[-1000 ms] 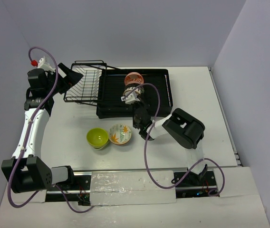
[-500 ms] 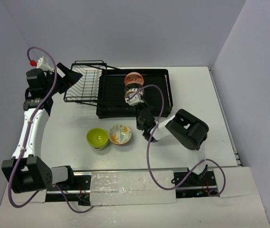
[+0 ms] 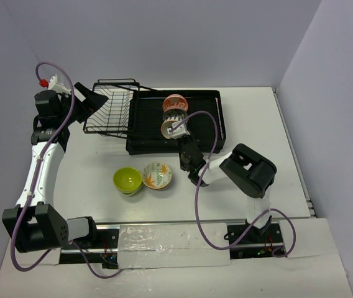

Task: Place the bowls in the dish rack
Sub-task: Insert the bowl into the dish rack.

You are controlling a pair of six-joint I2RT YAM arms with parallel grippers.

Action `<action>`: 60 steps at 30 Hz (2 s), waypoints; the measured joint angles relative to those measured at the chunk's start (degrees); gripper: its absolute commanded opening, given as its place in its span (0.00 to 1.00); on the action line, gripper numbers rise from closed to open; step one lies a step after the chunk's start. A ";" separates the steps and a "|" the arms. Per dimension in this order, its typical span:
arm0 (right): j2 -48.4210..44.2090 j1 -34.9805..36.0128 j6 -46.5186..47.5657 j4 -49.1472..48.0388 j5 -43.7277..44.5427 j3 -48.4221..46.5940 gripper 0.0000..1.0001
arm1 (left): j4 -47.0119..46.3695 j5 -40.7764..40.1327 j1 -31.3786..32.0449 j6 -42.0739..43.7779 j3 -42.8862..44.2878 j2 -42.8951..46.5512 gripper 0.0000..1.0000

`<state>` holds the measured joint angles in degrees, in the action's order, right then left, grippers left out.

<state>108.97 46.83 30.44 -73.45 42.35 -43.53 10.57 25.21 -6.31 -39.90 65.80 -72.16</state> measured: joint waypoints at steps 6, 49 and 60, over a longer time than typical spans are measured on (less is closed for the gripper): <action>-0.15 0.00 -0.74 0.59 -0.11 -0.02 0.00 | 0.00 0.00 0.02 0.02 0.00 0.00 0.93; 2.82 -3.26 1.81 0.26 -0.96 -3.43 0.00 | 0.35 -0.63 1.66 0.24 0.00 0.00 0.93; 3.98 -3.23 0.35 0.20 -1.53 -4.83 0.00 | 1.36 -1.18 1.68 0.44 0.02 -2.14 0.93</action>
<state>112.95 43.59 30.79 -73.25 40.82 -48.36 11.92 24.03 -4.62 -39.46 65.82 -74.30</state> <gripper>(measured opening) 0.038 0.929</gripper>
